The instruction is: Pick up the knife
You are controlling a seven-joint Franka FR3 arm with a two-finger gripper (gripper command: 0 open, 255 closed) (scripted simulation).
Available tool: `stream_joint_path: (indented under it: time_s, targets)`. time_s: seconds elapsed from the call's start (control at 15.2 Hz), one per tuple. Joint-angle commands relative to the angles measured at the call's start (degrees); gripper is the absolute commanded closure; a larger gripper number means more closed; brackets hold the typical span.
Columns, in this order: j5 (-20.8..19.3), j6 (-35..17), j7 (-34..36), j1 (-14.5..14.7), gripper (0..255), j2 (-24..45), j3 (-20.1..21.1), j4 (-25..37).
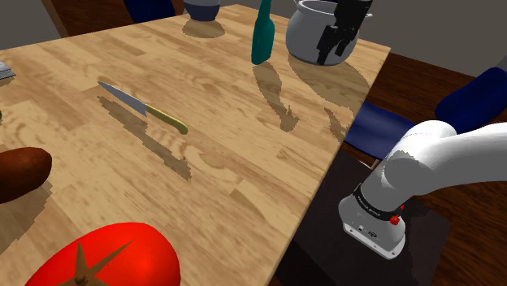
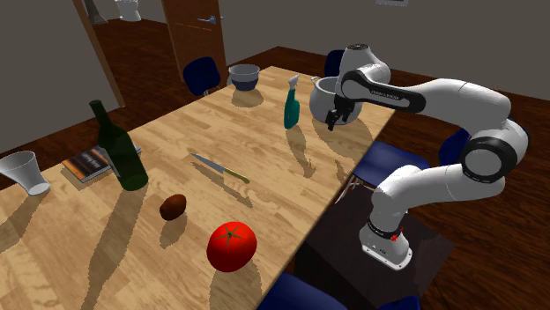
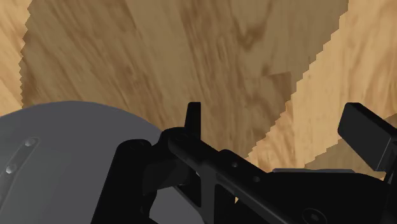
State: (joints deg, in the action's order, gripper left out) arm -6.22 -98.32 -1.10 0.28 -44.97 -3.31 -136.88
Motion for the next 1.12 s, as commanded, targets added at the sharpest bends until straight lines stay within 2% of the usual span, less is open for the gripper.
stream_joint_path:
  time_s: [0.0, 0.59, 1.06]
  targets:
    - [0.0, 0.0, 0.0, 0.0, 0, 0.0, 0.0, 0.0]
    - [5.6, -1.4, 8.3, 4.7, 0, 10.6, 8.9, 7.0]
    - [7.8, -1.9, 14.6, 7.3, 0, 20.8, 15.4, 15.4]
